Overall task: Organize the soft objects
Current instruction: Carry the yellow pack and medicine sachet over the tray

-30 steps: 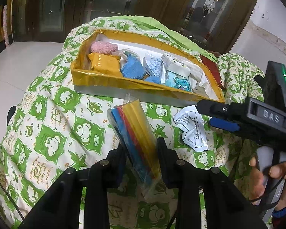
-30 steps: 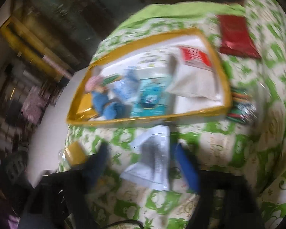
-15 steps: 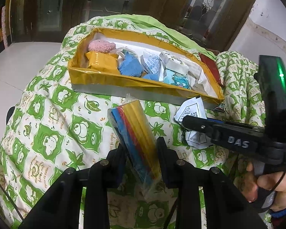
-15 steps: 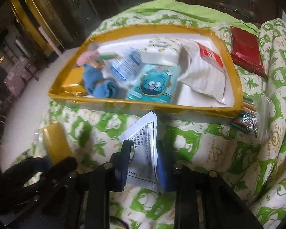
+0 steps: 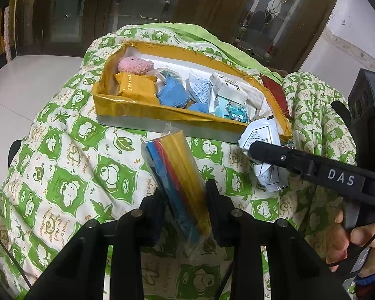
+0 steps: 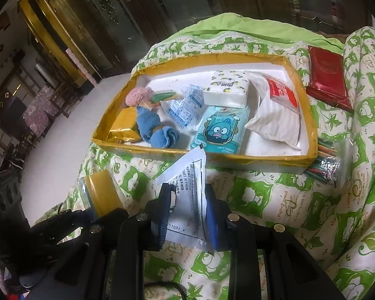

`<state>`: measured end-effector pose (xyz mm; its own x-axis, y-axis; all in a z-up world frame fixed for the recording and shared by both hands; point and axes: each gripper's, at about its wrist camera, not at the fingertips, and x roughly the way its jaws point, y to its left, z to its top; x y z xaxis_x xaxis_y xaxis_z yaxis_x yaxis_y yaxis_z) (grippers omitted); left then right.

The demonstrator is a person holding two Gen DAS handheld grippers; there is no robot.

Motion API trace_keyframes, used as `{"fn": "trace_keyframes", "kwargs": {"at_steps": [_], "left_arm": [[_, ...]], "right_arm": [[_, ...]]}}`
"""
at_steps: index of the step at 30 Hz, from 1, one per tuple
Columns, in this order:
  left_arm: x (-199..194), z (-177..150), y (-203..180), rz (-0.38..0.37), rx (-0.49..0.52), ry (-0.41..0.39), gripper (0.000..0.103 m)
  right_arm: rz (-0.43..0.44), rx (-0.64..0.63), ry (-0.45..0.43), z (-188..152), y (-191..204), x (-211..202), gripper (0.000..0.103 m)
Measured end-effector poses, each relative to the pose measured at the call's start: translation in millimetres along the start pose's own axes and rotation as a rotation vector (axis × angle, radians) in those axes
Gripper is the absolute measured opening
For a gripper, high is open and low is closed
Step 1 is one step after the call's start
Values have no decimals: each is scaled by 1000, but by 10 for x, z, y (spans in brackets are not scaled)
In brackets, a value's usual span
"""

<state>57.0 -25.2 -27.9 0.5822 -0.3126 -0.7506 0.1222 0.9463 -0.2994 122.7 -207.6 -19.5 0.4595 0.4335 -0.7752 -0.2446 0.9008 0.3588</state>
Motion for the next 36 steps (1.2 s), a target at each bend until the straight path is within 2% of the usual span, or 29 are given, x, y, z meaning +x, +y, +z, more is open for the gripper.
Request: {"fn": "trace_keyframes", "kwargs": {"at_steps": [23,31,36], "left_arm": [[-58,184,-108,35,38,-21,30],[-61,236,-151,61,71,-22,30],[-90,293,-165,70,89,-31,30]], "right_arm": [[17,53,-52,125,-132,-159,28],[10,106,-86,212,-311,-279,28],[-22,139,-136,321,-456,-430,28]]}}
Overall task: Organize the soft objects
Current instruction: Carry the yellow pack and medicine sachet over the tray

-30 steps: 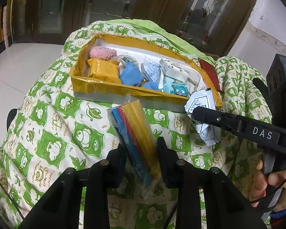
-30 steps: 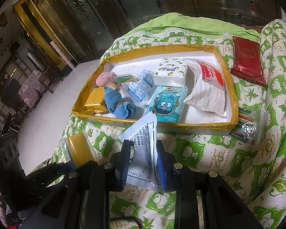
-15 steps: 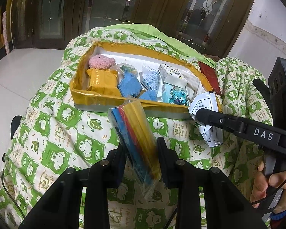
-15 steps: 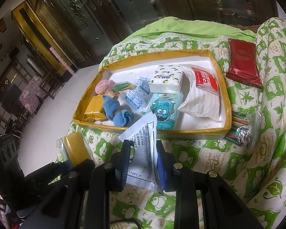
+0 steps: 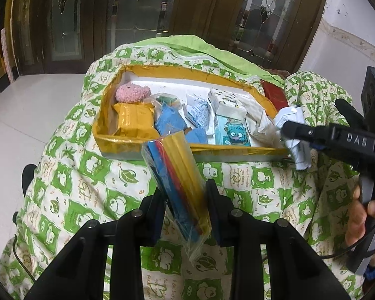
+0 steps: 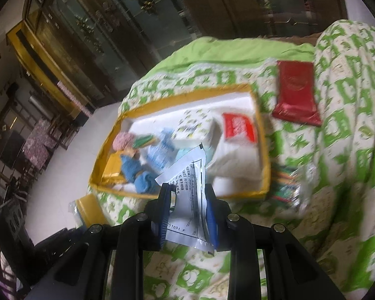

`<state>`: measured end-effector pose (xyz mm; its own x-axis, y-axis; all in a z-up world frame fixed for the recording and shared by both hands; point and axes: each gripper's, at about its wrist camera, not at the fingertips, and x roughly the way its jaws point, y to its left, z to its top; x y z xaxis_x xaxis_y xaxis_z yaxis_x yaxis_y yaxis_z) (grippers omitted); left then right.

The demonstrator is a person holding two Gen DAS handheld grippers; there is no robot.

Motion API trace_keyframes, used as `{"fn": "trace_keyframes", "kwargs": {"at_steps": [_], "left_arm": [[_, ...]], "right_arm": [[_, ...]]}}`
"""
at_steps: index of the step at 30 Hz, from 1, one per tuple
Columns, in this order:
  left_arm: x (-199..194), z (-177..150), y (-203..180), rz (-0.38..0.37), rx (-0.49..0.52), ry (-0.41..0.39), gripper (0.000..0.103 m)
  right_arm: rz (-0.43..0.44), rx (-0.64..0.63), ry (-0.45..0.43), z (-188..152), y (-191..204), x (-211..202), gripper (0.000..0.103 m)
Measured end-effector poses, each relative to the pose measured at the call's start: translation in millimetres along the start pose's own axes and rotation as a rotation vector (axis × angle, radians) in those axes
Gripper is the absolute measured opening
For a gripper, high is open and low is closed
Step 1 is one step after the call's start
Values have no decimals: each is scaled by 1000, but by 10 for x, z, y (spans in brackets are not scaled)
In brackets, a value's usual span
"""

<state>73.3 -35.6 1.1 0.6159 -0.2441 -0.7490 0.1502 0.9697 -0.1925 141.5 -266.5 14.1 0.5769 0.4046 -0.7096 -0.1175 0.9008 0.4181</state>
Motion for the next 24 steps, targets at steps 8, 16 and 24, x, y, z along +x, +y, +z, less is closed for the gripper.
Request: {"fn": "trace_keyframes", "kwargs": {"at_steps": [8,16,24], "left_arm": [[-46,156,30,4,9,-19,30],[-61,314,115,16,3,-30,30],[-16,459,154,17,7,-27,30]], "right_arm": [[-27,104,-55,208,-348,-169,28],[-34,112,-53,271,-394,-164,28],[13,88,3,336,-213,31,28]]}}
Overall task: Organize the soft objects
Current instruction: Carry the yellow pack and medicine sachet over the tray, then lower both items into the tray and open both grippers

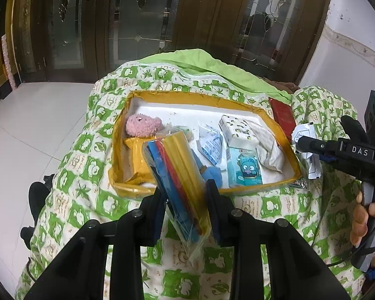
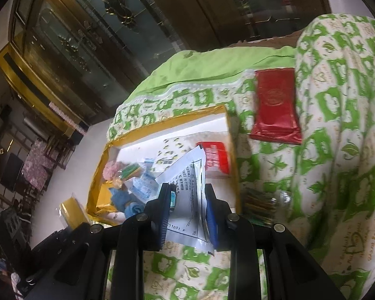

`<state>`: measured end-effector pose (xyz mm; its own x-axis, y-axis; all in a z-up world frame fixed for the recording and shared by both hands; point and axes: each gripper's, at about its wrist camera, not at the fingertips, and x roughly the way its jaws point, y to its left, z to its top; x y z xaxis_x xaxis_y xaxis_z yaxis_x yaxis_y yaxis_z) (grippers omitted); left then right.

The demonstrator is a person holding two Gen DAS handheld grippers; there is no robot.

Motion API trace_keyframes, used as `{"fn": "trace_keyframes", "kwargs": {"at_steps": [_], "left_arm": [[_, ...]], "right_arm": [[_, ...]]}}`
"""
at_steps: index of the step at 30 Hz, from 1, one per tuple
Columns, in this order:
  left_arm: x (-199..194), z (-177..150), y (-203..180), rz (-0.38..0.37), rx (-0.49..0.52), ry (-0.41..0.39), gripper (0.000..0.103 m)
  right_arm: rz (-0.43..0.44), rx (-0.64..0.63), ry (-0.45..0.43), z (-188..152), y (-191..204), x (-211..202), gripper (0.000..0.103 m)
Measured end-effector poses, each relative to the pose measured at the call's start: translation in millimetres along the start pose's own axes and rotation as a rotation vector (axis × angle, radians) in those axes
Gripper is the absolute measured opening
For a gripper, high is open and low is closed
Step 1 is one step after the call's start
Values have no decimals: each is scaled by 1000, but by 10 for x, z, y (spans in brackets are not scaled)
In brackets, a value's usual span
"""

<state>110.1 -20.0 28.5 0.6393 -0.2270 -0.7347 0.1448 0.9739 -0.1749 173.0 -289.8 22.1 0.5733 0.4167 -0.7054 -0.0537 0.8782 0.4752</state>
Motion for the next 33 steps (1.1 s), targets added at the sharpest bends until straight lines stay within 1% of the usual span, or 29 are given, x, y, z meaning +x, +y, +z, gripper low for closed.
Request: {"fn": "trace_keyframes", "kwargs": {"at_steps": [9,17,24,33], "left_arm": [[229,336,17,-1,14,14,30],[419,604,7,3,37,17,30],[580,735,17,0,43,28,30],[746,818,21,0,51,46,30]], "right_arm": [[39,-38,71,248,304,326,28],[50,-40,86,488,458,628,28],[54,-53,93,597,525,821,28],[47,-68,105,661,571,992,28]]}}
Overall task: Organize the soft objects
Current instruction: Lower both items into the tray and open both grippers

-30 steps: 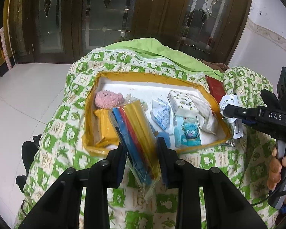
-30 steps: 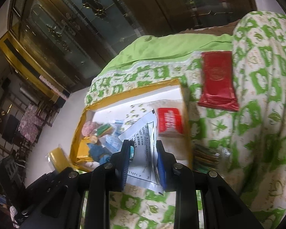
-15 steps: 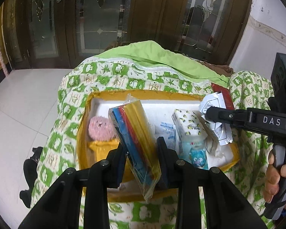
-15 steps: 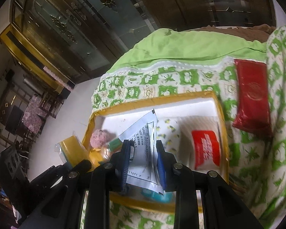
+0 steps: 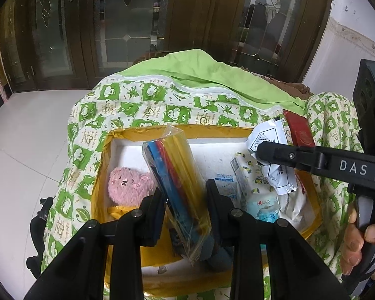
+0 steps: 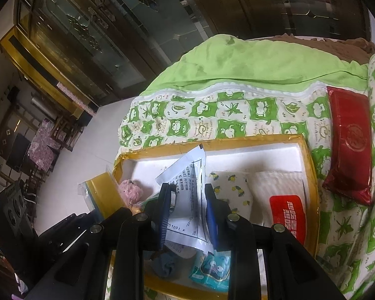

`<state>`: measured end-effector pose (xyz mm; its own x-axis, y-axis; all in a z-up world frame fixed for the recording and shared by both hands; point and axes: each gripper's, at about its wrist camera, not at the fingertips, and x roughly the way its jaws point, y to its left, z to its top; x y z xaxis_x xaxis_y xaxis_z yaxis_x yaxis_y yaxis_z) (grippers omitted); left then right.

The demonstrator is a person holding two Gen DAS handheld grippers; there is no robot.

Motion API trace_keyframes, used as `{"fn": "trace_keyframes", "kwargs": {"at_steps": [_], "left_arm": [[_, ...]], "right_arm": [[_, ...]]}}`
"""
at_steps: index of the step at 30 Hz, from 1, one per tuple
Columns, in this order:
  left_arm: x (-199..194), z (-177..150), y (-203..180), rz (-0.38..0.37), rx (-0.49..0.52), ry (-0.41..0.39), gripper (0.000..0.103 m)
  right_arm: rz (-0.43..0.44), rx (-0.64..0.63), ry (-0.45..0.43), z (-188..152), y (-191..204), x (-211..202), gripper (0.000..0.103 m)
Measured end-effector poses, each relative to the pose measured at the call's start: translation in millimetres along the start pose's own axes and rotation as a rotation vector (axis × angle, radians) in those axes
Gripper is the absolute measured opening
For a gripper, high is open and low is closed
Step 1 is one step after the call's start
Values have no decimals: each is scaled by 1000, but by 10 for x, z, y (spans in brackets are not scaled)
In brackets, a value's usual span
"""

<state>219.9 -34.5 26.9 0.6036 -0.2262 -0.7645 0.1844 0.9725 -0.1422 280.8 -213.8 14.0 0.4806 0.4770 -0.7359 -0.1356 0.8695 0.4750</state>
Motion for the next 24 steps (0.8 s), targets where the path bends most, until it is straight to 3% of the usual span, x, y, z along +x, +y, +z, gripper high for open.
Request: {"fn": "trace_keyframes", "kwargs": {"at_steps": [24], "left_arm": [[498,161,187,-31,-69,83,30]], "right_arm": [[-5,-54,48,136,84,490,28]]}}
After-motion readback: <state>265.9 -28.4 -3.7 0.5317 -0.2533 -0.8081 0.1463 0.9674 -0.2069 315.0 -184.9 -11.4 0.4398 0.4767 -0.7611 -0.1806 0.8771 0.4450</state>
